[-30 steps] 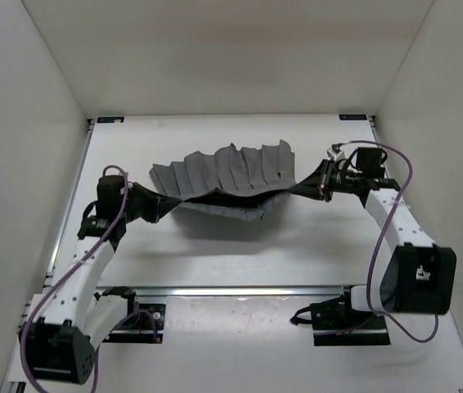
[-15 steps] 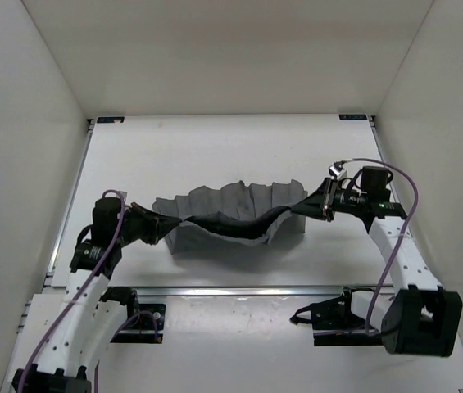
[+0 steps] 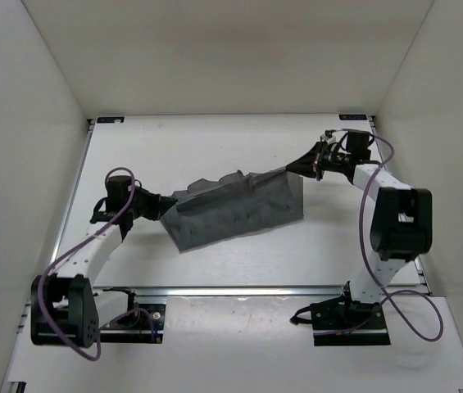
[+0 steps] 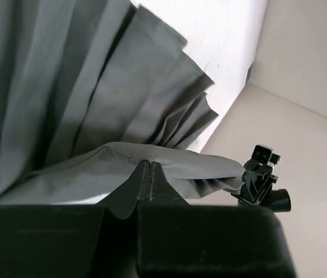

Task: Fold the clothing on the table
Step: Fold the skirt

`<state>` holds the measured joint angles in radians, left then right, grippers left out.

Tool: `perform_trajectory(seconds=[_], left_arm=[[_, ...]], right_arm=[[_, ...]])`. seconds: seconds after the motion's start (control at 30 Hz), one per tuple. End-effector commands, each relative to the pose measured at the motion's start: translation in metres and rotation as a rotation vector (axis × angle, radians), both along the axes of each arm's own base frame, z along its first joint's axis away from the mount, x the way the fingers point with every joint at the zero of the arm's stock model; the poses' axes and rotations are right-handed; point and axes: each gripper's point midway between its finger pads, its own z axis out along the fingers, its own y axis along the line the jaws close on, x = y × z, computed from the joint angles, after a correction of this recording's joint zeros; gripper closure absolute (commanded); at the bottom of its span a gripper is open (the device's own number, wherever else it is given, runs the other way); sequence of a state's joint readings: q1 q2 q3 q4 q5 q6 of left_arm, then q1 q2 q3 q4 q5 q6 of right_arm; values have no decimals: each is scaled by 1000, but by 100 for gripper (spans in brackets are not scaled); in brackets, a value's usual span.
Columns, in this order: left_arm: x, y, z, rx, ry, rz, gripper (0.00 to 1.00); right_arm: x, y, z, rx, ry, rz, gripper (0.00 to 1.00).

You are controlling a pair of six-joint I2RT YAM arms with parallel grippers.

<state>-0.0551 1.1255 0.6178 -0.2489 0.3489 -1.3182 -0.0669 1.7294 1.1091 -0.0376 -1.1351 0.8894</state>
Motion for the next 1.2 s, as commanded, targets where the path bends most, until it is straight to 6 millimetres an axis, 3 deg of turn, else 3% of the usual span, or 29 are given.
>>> perform_trajectory(seconds=[0.0, 0.1, 0.13, 0.27, 0.43, 0.5, 0.57, 0.63, 0.77, 0.8, 0.87, 0.93, 0.97, 1.0, 1.03, 1.1, 1.17], left_arm=[[35, 42, -6, 117, -63, 157, 100], [52, 42, -12, 135, -57, 140, 100], [61, 40, -10, 137, -68, 125, 100], [92, 37, -10, 129, -86, 124, 100], [116, 24, -21, 80, -75, 102, 93], [125, 20, -28, 81, -69, 96, 84], [131, 18, -31, 66, -72, 88, 78], [139, 19, -27, 50, -96, 92, 65], [169, 22, -2, 30, -192, 86, 36], [180, 23, 10, 37, -226, 80, 30], [189, 25, 15, 63, -226, 62, 28], [191, 24, 28, 82, -253, 44, 28], [191, 26, 36, 91, -266, 46, 33], [187, 25, 32, 95, -248, 39, 38], [188, 23, 42, 110, -266, 20, 47], [173, 22, 28, 140, -193, -30, 63], [161, 4, 31, 176, -186, -108, 69]], right_arm=[[51, -22, 6, -64, -127, -79, 100], [71, -18, -8, -84, -135, -61, 100], [79, -17, -3, -88, -159, -60, 100], [106, -2, -31, -126, -148, -6, 100], [128, 11, -51, -180, -152, 43, 100], [130, 23, -56, -206, -164, 68, 100], [126, 26, -62, -236, -165, 99, 100], [127, 22, -60, -262, -184, 99, 100], [114, 14, -65, -308, -177, 111, 100], [113, 10, -58, -326, -193, 107, 98], [103, 3, -53, -357, -196, 102, 90], [93, -3, -49, -394, -188, 91, 76], [87, -5, -45, -410, -200, 89, 72], [84, -6, -43, -414, -200, 90, 62], [76, -8, -42, -437, -195, 87, 52], [69, -23, -41, -455, -179, 56, 42], [57, -25, -38, -478, -167, 45, 33]])
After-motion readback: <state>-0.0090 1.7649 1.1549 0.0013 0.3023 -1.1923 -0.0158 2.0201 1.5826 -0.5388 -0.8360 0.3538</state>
